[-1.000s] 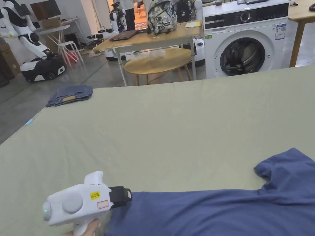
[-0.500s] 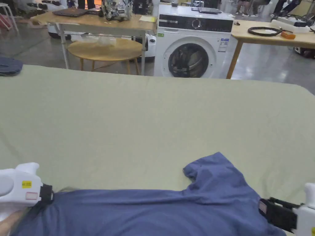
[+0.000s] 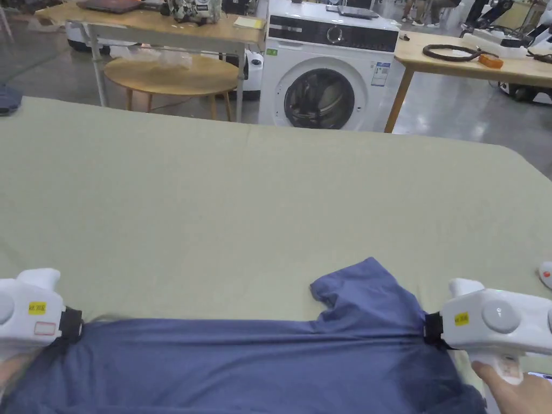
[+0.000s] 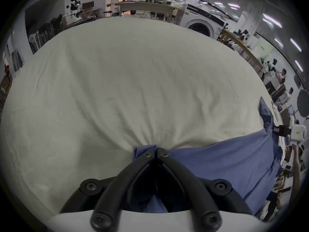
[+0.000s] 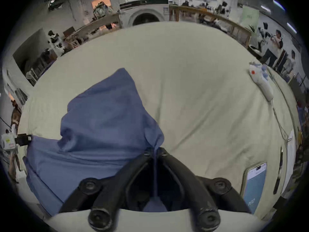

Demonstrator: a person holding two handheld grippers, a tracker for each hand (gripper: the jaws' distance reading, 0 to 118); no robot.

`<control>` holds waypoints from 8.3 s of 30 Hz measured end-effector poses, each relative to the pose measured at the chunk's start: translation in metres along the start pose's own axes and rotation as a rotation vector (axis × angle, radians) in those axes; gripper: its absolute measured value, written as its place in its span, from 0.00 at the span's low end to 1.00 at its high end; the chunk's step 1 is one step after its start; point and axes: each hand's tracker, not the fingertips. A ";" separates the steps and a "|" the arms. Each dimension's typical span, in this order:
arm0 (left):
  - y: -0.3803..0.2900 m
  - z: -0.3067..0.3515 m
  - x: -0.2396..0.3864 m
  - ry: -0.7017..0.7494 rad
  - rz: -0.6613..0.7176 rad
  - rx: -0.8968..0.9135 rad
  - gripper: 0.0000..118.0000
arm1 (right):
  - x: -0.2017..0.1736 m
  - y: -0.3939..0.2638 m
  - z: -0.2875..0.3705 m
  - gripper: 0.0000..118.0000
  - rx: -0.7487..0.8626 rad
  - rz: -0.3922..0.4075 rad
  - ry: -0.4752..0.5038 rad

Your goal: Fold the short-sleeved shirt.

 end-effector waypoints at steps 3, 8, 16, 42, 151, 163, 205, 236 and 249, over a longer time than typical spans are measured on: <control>-0.016 0.045 -0.008 -0.072 -0.042 0.154 0.00 | 0.009 -0.010 0.041 0.01 0.093 -0.029 0.091; -0.081 0.135 -0.025 -0.186 -0.048 0.290 0.00 | 0.016 -0.084 0.135 0.01 0.236 0.001 0.103; -0.207 0.171 -0.033 -0.144 0.061 0.214 0.00 | 0.039 -0.225 0.171 0.01 0.175 -0.112 0.039; -0.126 0.233 0.088 -0.190 -0.184 0.705 0.00 | -0.060 -0.143 0.194 0.02 0.550 0.043 0.211; -0.193 0.035 -0.021 -0.608 0.570 0.073 0.03 | -0.037 -0.210 0.142 0.00 0.237 -0.130 0.248; -0.157 0.182 -0.049 -0.413 0.285 0.353 0.03 | -0.038 -0.197 0.146 0.00 0.275 -0.121 0.240; -0.160 0.114 0.097 -0.428 -0.094 0.106 0.57 | -0.175 -0.202 0.077 0.00 -0.080 0.172 0.373; -0.116 0.177 -0.187 -0.188 0.396 0.268 0.24 | -0.095 -0.175 0.079 0.00 0.010 -0.216 0.532; -0.042 0.243 -0.153 0.149 0.222 0.462 0.36 | -0.092 -0.130 0.113 0.00 0.240 -0.025 0.439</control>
